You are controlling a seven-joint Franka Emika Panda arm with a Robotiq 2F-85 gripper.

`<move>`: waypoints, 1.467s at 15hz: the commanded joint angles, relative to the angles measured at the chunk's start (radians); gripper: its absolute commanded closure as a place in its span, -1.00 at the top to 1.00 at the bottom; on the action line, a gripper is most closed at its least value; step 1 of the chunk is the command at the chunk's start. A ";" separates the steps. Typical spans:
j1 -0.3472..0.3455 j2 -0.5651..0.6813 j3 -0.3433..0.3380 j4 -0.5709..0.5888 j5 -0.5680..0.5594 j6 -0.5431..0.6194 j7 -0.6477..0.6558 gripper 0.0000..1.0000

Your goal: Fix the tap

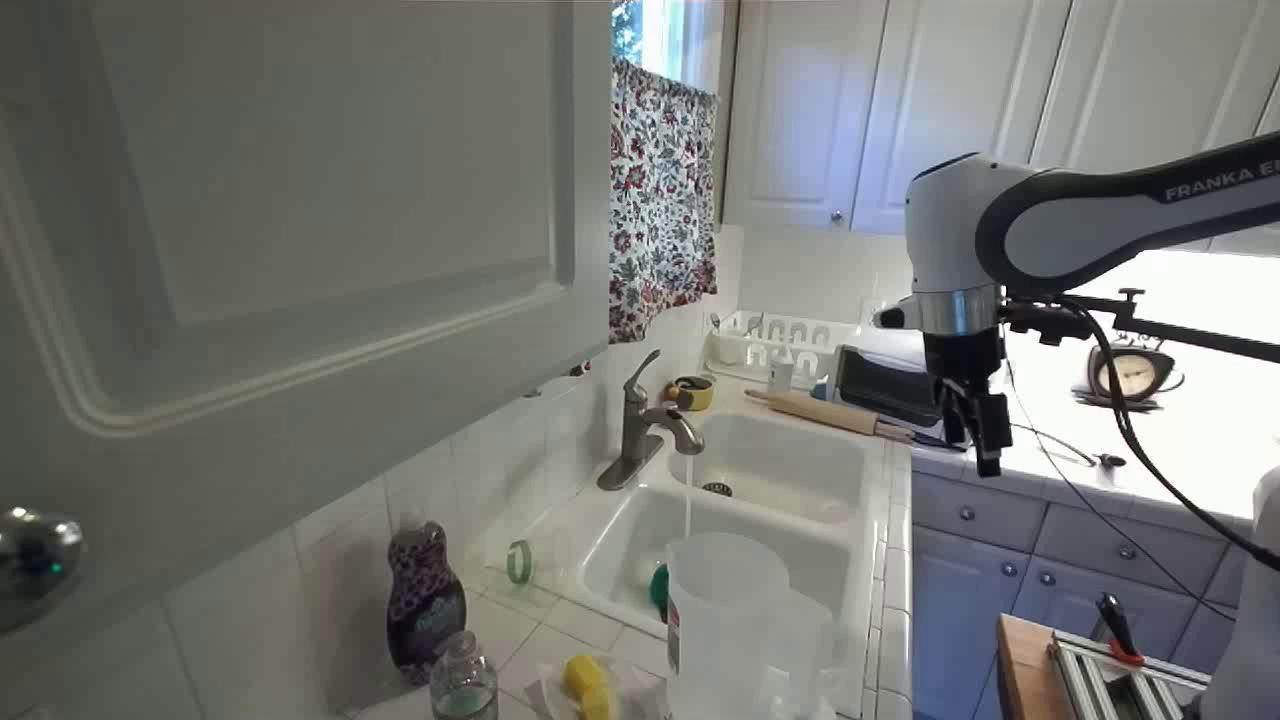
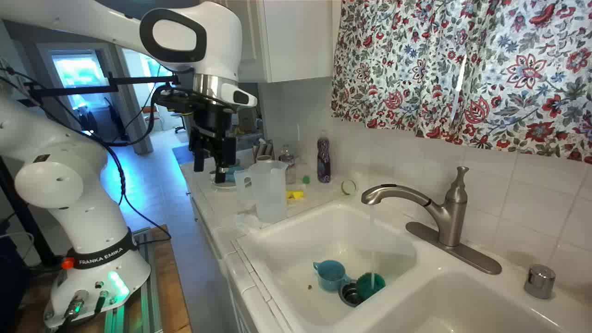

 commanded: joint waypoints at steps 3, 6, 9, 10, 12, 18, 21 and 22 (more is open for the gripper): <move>0.006 -0.001 -0.004 0.002 -0.002 -0.004 0.002 1.00; 0.006 -0.001 -0.004 0.002 -0.002 -0.004 0.002 1.00; 0.016 0.140 -0.021 0.105 0.043 0.072 0.051 1.00; 0.023 0.189 -0.022 0.148 0.060 0.108 0.061 1.00; 0.035 0.296 -0.012 0.246 0.098 0.167 0.081 1.00; 0.014 0.610 0.036 0.594 0.206 0.185 0.238 1.00; 0.013 0.772 0.016 0.764 0.295 0.242 0.346 1.00; -0.022 0.818 0.039 0.814 0.315 0.252 0.378 1.00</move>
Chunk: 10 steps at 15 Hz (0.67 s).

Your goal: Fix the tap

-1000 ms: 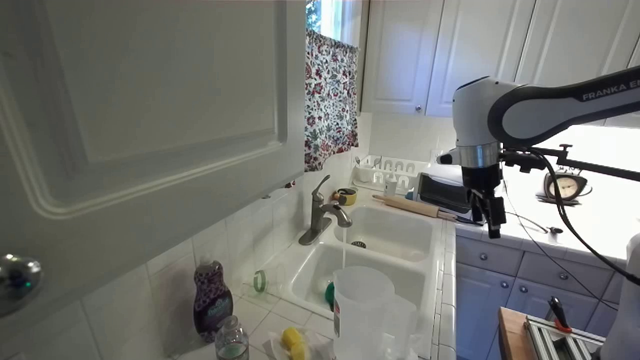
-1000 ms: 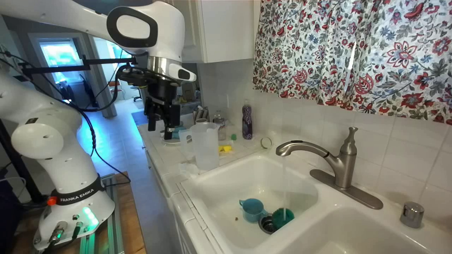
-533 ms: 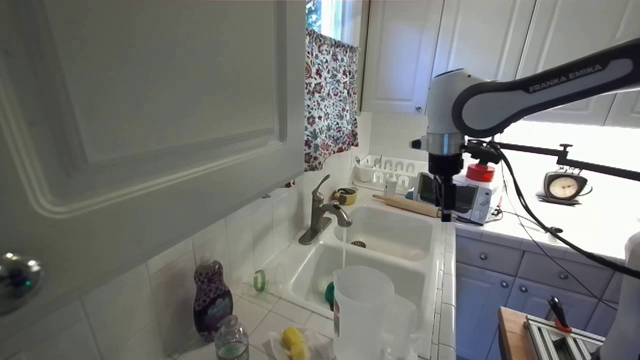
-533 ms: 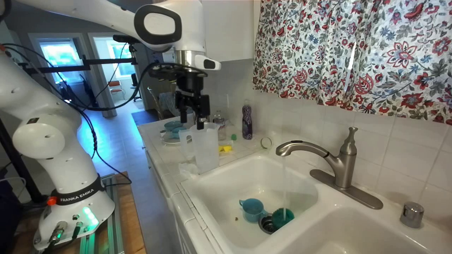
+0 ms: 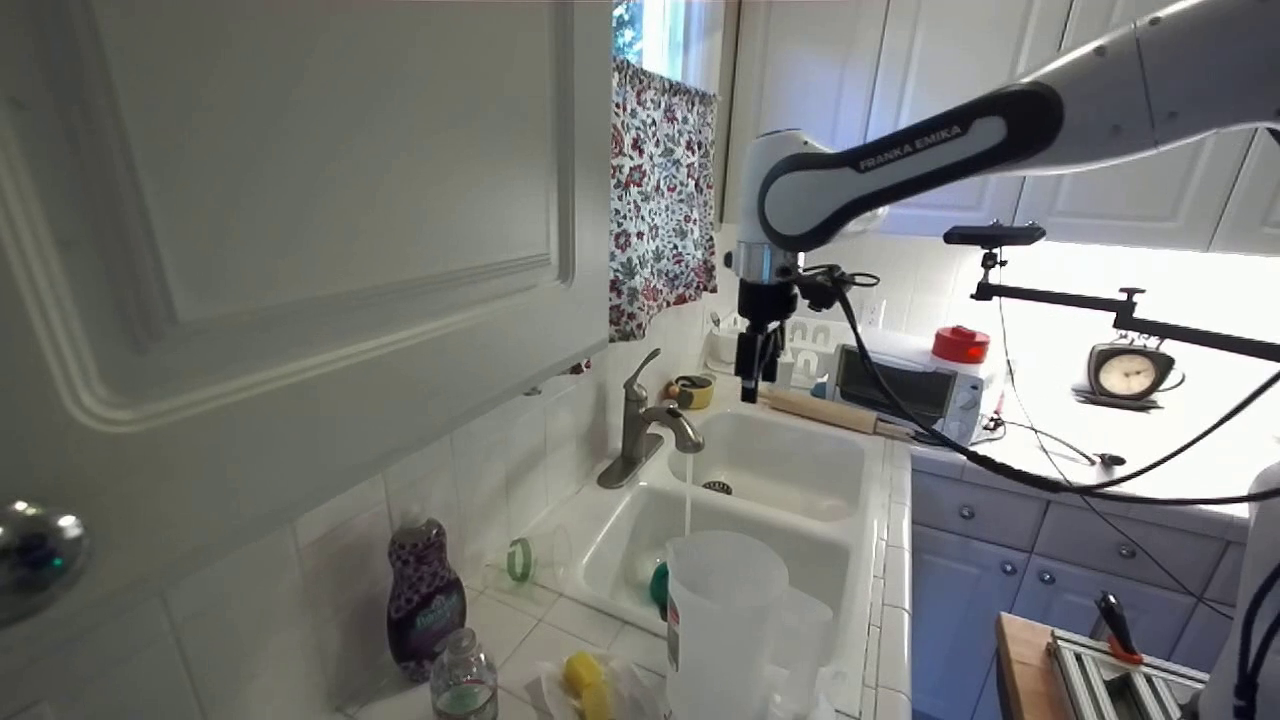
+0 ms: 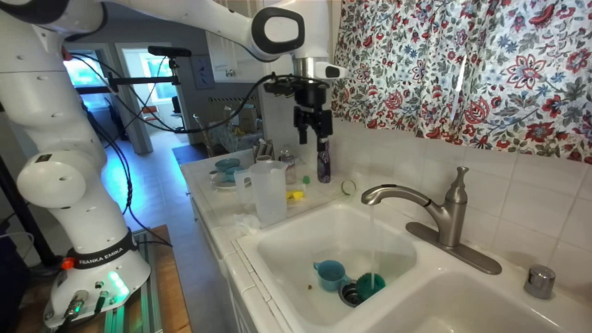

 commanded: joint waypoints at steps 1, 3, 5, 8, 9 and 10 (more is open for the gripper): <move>-0.053 0.208 0.015 0.220 0.082 0.034 0.112 1.00; -0.076 0.287 0.020 0.289 0.098 0.060 0.164 1.00; -0.096 0.351 0.025 0.329 0.107 0.116 0.200 1.00; -0.118 0.428 0.033 0.366 0.103 0.164 0.236 1.00; -0.113 0.372 0.034 0.307 0.070 0.163 0.210 1.00; -0.117 0.396 0.036 0.322 0.070 0.168 0.219 1.00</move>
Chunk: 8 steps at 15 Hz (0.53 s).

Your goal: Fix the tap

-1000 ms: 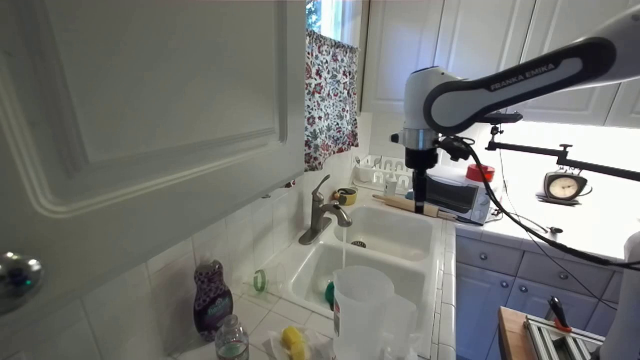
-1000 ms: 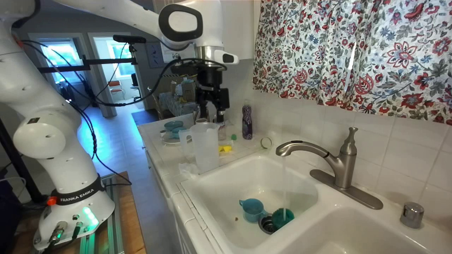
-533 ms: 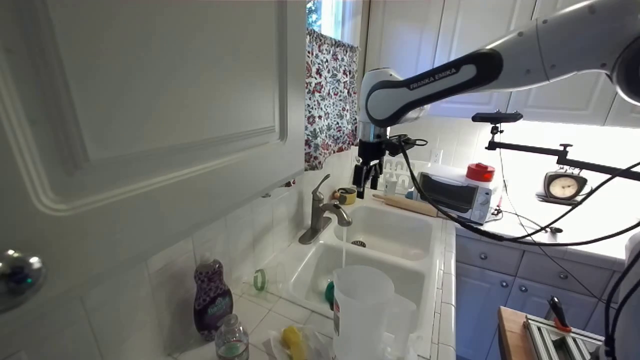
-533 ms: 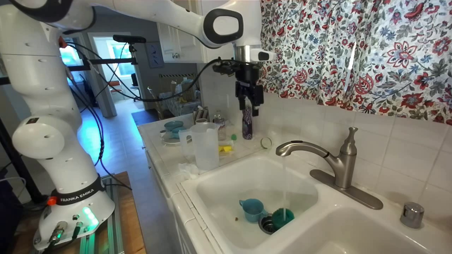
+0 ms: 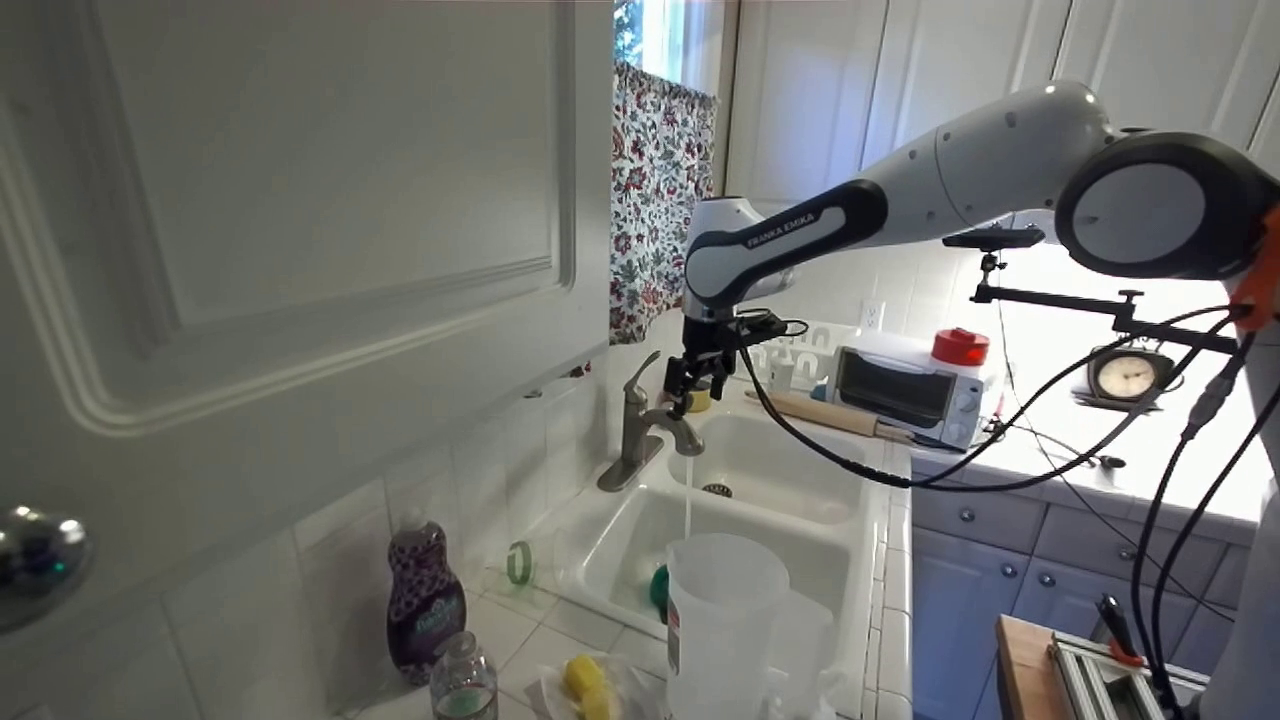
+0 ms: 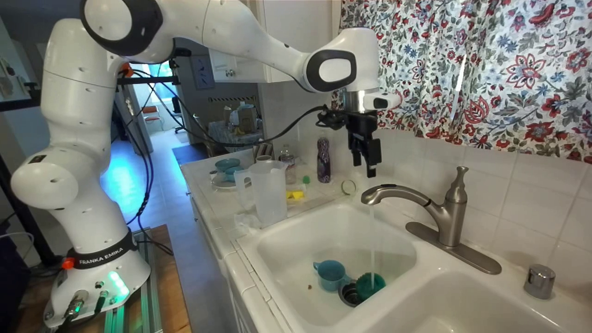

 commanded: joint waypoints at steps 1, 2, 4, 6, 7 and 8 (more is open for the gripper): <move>-0.018 0.015 0.018 0.015 -0.009 -0.003 0.008 1.00; -0.019 0.023 0.019 0.022 -0.009 -0.003 0.010 1.00; -0.019 0.027 0.016 0.012 -0.010 0.037 0.021 1.00; -0.024 0.057 0.021 0.031 0.006 0.039 0.028 1.00; -0.023 0.068 0.023 0.035 0.005 0.052 0.032 1.00; -0.027 0.082 0.027 0.044 0.014 0.053 0.032 1.00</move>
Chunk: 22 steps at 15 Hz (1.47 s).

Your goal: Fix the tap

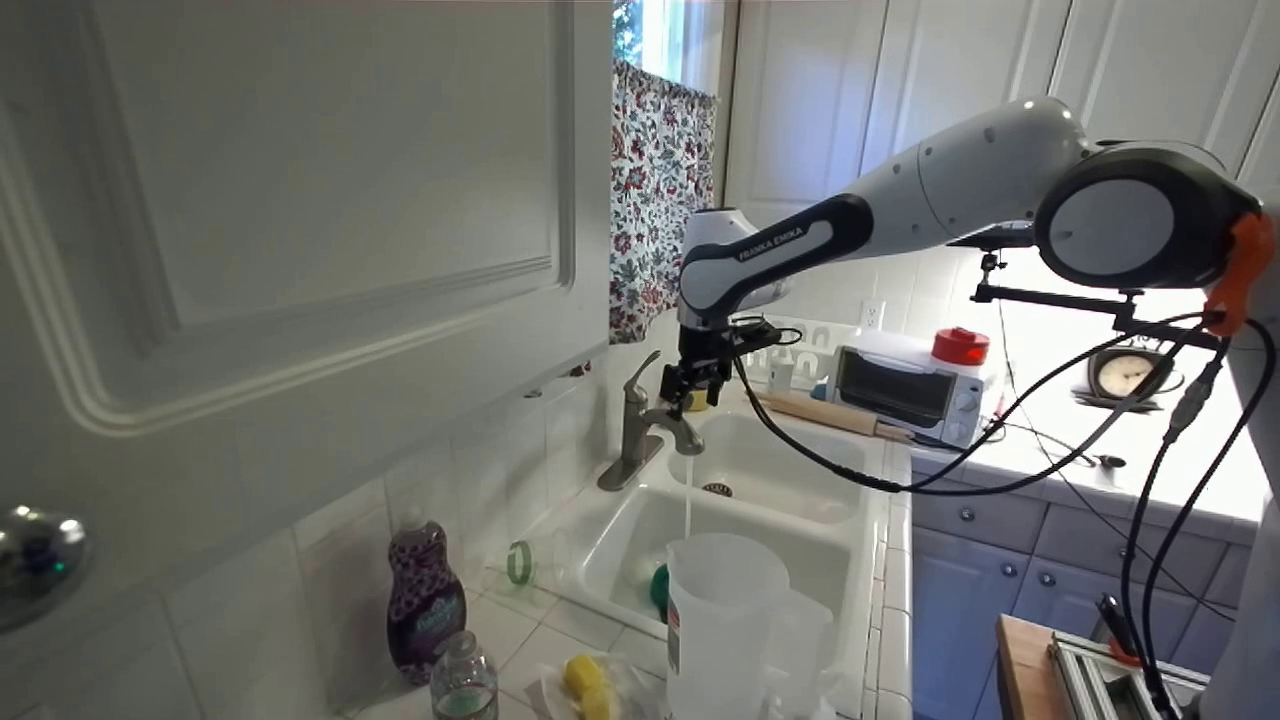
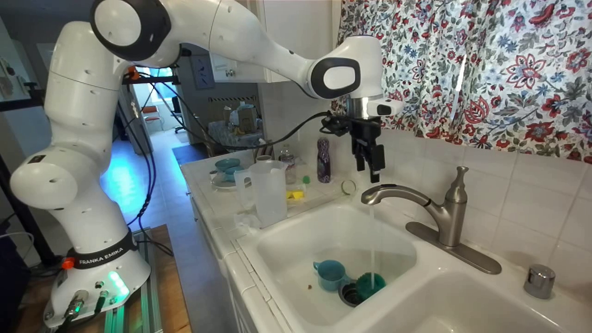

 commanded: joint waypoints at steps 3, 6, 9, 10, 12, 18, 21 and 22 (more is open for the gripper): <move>-0.018 0.071 0.024 0.023 0.008 0.091 0.043 1.00; -0.015 0.096 0.022 0.026 0.001 0.139 0.062 0.48; -0.014 0.109 0.020 0.027 -0.002 0.166 0.071 0.31; -0.015 0.111 0.020 0.028 -0.002 0.171 0.071 0.17; -0.017 0.113 0.019 0.028 -0.003 0.178 0.070 -0.13; -0.042 0.092 0.005 0.038 -0.041 0.093 -0.010 -0.57; -0.088 0.098 0.015 0.071 -0.023 0.045 -0.106 -0.57; -0.111 0.105 0.022 0.092 -0.013 0.015 -0.151 -0.57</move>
